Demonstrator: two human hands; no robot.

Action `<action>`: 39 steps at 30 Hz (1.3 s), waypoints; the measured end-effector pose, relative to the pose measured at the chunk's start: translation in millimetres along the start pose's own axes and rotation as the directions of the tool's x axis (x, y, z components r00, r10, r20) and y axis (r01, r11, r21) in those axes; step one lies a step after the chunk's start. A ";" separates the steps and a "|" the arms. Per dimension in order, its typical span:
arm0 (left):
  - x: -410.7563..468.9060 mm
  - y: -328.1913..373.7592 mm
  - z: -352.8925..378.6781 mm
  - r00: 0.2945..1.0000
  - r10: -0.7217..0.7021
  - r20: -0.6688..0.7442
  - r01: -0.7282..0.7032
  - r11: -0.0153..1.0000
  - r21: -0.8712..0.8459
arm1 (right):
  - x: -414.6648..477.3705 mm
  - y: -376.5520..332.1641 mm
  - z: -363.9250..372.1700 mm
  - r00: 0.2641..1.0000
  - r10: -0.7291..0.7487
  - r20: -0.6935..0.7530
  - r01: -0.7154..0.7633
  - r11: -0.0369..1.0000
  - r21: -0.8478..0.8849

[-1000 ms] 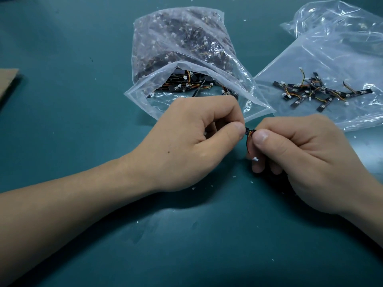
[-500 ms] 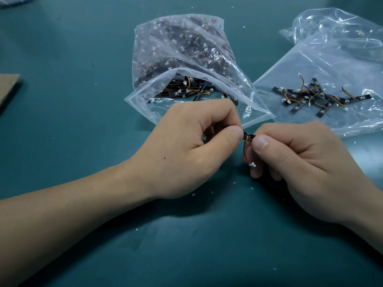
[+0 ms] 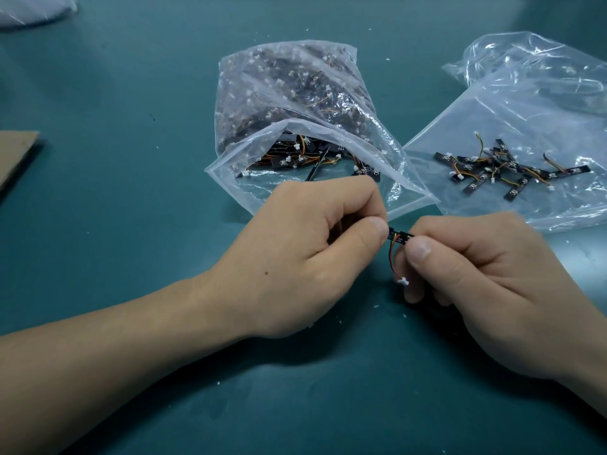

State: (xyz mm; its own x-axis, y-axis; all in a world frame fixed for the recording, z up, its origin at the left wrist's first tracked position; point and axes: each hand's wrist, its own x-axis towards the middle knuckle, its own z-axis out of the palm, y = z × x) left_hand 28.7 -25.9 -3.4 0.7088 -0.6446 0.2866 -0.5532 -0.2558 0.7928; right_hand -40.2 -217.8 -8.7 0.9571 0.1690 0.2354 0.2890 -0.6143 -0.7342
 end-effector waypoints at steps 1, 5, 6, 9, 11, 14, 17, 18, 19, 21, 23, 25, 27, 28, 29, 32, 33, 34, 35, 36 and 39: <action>0.4 -0.2 -0.3 1.000 -0.001 0.002 0.001 1.000 -0.001 | 0.1 -0.2 -0.2 1.000 -0.003 0.005 0.003 1.000 0.007; 0.1 -0.3 0.3 0.999 0.002 0.050 -0.006 0.998 0.068 | -0.8 1.2 -0.7 1.000 0.019 -0.004 -0.019 1.000 0.015; 0.1 -0.7 0.9 0.998 0.001 0.058 -0.006 0.996 0.085 | -1.3 1.4 -0.6 1.000 0.025 -0.013 -0.025 1.000 0.013; 0.3 -1.7 1.1 0.999 -0.003 0.040 0.001 0.998 0.066 | -0.9 0.2 0.2 1.000 0.013 -0.010 -0.013 1.000 0.000; 0.4 -1.2 0.6 0.999 -0.009 0.034 0.008 0.999 0.034 | -0.8 0.3 0.2 1.000 0.007 0.003 -0.007 1.000 0.012; 0.2 -1.5 0.4 0.999 -0.001 0.048 -0.001 0.999 0.033 | -1.3 2.8 -0.7 1.000 0.004 0.015 -0.004 1.000 0.023; 0.5 -2.8 0.2 0.998 -0.001 0.068 -0.001 0.999 0.033 | -1.6 4.2 -1.0 1.000 0.003 0.018 -0.004 1.000 0.026; 0.6 -2.8 0.2 0.998 -0.007 0.068 0.006 1.000 0.016 | -1.5 4.2 -1.0 1.000 0.001 0.020 -0.002 0.999 0.032; 0.8 -2.9 0.2 0.998 -0.009 0.058 0.009 1.000 -0.008 | -1.3 4.1 -1.0 1.000 0.000 0.020 -0.001 0.999 0.035; 0.9 -2.6 0.3 1.000 0.004 0.004 -0.004 0.998 -0.056 | -2.2 4.4 -1.4 1.000 0.004 0.015 -0.005 1.000 0.025; 0.6 -2.8 0.5 0.996 0.019 -0.090 -0.023 0.999 -0.046 | -3.1 4.6 -0.3 1.000 0.013 -0.017 -0.012 0.999 0.047; 0.8 -4.4 1.2 0.981 0.014 -0.195 -0.004 0.998 0.055 | -0.8 6.8 0.3 0.985 0.078 -0.155 -0.041 0.972 0.231; 1.4 -6.4 2.9 0.976 -0.003 -0.216 0.052 0.975 0.217 | 4.0 11.6 -1.5 0.931 0.212 -0.297 -0.074 0.907 0.414; 1.5 -7.7 4.2 0.984 -0.033 -0.177 0.086 0.949 0.304 | 5.7 14.5 -2.0 0.913 0.255 -0.319 -0.095 0.892 0.442; 1.1 -9.1 5.5 0.990 -0.078 -0.121 0.121 0.909 0.400 | 5.9 16.8 -1.7 0.912 0.264 -0.315 -0.113 0.898 0.426; -0.4 -9.3 9.2 0.982 -0.187 0.010 0.142 0.777 0.613 | -1.8 12.0 3.3 0.970 0.103 -0.220 -0.065 0.983 0.172; -0.8 -8.4 9.4 0.980 -0.199 0.034 0.132 0.760 0.637 | -4.5 8.0 5.0 0.985 0.033 -0.168 -0.023 0.998 0.061; -0.7 -7.8 9.1 0.978 -0.204 0.054 0.120 0.750 0.651 | -6.3 5.2 5.8 0.993 -0.020 -0.118 0.017 1.000 -0.025; -0.3 -7.6 8.5 0.975 -0.206 0.077 0.104 0.740 0.664 | -6.9 3.7 5.9 0.996 -0.050 -0.072 0.045 0.996 -0.073; 0.1 -7.8 7.8 0.972 -0.209 0.104 0.084 0.728 0.680 | -6.6 3.6 5.7 0.998 -0.062 -0.032 0.058 0.994 -0.092; 0.6 -8.8 7.8 0.960 -0.200 0.194 0.000 0.695 0.719 | -4.4 4.3 4.0 0.997 -0.066 0.037 0.069 0.993 -0.100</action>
State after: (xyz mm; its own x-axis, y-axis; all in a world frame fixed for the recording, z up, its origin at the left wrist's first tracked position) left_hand 30.6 -29.6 -14.4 0.7066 -0.7075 0.0121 -0.6994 -0.6957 0.1638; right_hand -43.1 -218.1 -15.4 0.9360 0.2373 0.2599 0.3513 -0.6753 -0.6485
